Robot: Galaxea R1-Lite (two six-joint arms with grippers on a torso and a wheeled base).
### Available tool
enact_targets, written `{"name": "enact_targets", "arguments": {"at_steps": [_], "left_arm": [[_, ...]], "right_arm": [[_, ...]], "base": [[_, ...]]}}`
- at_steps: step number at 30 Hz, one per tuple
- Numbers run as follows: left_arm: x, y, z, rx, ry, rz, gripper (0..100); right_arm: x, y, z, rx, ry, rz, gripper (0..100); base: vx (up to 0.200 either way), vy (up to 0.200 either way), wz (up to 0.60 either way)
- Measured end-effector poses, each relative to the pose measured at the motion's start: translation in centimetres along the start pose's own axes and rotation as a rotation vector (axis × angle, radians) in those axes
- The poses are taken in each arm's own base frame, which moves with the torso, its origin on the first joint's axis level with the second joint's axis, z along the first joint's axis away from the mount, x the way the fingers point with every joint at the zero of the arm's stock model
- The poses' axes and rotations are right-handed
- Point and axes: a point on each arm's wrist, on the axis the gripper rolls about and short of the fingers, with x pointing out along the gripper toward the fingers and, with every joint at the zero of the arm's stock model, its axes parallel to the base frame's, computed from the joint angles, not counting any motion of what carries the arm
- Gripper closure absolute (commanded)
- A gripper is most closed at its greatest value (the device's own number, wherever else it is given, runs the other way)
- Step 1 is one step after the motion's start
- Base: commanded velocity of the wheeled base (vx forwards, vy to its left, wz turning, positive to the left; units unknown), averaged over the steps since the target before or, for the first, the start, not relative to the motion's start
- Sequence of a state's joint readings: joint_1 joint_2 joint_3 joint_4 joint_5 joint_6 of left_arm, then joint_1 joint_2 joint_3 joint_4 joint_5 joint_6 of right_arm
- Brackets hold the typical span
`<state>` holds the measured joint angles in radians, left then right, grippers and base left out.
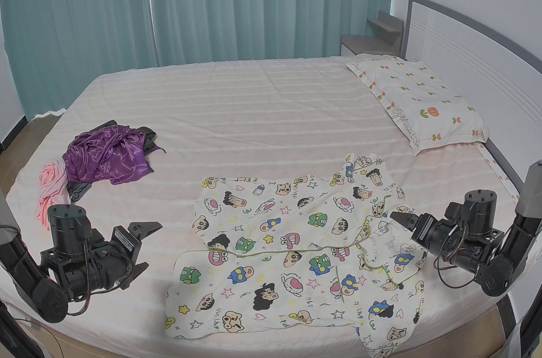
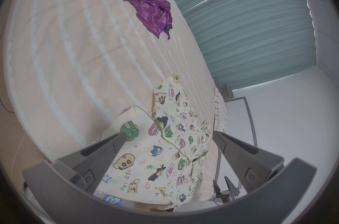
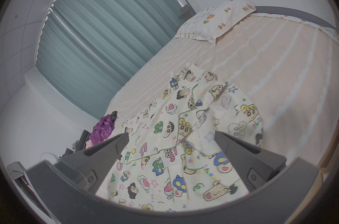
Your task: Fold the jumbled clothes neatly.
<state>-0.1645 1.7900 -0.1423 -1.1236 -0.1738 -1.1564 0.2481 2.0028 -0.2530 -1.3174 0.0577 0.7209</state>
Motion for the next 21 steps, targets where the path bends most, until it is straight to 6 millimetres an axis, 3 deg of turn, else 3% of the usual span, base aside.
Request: {"name": "enact_targets", "arguments": {"at_steps": [8, 17, 21], "left_arm": [[0.4, -0.5, -0.1, 0.009, 0.007, -0.018, 0], [3.1, -0.8, 0.1, 0.021, 0.026, -0.008, 0], [4.8, -0.3, -0.2, 0.028, 0.052, 0.02, 0]], "right_arm": [[0.1, 0.0, 0.0, -0.001, -0.001, 0.001, 0], [0.1, -0.1, -0.1, -0.001, -0.003, 0.004, 0], [0.1, -0.1, -0.2, -0.003, -0.008, 0.011, 0]], "base": [[0.0, 0.0, 0.0], [0.0, 0.0, 0.0], [0.2, 0.0, 0.0]]}}
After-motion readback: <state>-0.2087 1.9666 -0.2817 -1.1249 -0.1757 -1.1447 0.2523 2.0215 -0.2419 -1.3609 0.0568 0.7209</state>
